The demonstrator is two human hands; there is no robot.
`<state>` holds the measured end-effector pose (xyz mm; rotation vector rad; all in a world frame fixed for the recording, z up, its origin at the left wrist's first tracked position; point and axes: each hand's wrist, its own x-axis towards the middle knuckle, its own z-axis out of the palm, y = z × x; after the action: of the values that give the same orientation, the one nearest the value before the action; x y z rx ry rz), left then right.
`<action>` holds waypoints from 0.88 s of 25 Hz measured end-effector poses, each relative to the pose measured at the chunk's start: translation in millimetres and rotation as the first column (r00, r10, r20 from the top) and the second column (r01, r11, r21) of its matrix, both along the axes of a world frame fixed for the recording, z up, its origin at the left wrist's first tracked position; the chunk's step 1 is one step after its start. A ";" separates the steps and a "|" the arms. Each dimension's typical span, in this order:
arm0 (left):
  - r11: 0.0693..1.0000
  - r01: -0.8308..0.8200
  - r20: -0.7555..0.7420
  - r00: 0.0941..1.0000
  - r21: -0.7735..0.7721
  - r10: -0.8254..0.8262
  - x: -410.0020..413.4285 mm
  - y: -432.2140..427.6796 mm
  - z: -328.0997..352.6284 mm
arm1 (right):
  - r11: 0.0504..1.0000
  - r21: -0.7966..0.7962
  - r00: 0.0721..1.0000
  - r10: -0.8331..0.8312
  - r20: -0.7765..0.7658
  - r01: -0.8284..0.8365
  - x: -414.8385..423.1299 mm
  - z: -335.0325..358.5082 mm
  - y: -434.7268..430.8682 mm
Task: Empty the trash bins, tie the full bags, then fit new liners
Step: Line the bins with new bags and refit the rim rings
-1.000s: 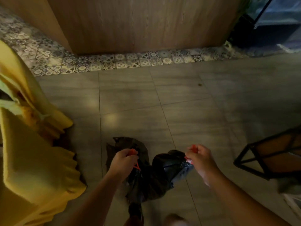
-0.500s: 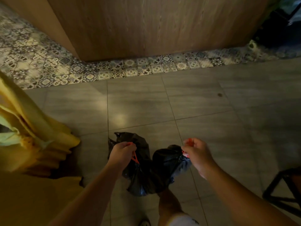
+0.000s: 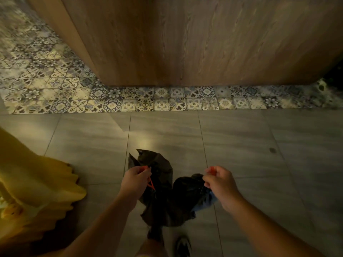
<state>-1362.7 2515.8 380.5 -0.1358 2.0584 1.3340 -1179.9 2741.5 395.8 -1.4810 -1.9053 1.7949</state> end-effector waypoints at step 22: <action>0.996 -0.057 0.118 0.992 0.068 0.048 -444.9 293.4 -22.8 | 1.000 0.007 1.000 0.006 0.017 -0.006 -431.2 -7.0 293.5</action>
<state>-1807.7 2809.2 357.6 -0.2319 1.9198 1.3966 -1611.1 3035.0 388.8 -1.4940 -1.9243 1.7821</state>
